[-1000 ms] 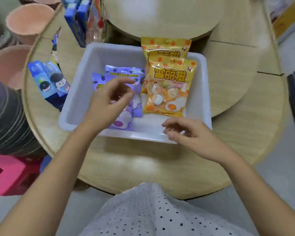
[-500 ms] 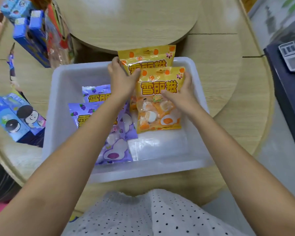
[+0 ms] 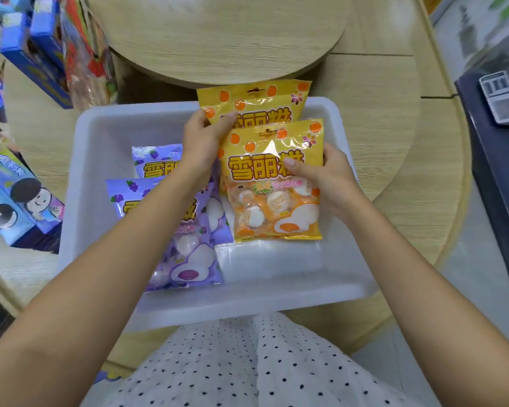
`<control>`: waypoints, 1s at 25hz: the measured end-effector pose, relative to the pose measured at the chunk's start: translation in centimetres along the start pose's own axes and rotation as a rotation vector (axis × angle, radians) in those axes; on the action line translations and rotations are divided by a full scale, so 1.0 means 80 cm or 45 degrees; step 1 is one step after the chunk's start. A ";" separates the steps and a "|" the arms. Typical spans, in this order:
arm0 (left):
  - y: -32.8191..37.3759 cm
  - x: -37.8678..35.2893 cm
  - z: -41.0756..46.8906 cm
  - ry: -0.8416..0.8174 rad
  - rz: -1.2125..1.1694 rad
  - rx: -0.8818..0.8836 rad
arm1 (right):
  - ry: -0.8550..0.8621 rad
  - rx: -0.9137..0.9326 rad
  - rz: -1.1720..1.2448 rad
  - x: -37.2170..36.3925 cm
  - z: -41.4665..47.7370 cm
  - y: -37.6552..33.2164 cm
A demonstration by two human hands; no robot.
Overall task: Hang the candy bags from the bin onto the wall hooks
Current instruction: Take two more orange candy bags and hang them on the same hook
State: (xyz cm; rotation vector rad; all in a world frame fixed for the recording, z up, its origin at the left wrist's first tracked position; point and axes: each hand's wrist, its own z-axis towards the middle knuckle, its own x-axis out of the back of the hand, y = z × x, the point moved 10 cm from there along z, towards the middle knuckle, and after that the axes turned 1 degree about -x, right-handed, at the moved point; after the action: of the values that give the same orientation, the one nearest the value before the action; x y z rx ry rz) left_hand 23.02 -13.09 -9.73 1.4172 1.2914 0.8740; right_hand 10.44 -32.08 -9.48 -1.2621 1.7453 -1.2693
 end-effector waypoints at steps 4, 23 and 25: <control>0.024 -0.016 -0.014 -0.077 -0.029 -0.094 | -0.007 0.157 0.022 -0.002 -0.018 -0.025; 0.147 -0.065 -0.234 -0.385 -0.149 -0.619 | 0.825 0.639 0.514 0.194 -0.364 -0.056; 0.124 -0.099 -0.268 -0.533 -0.131 -0.588 | 1.037 0.637 0.555 0.213 -0.427 -0.022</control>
State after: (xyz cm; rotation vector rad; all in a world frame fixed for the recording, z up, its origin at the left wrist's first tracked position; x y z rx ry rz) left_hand 3.97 -16.10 6.00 1.0799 0.7753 0.7007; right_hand -24.88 -36.74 4.41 -0.0390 1.8717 -1.9142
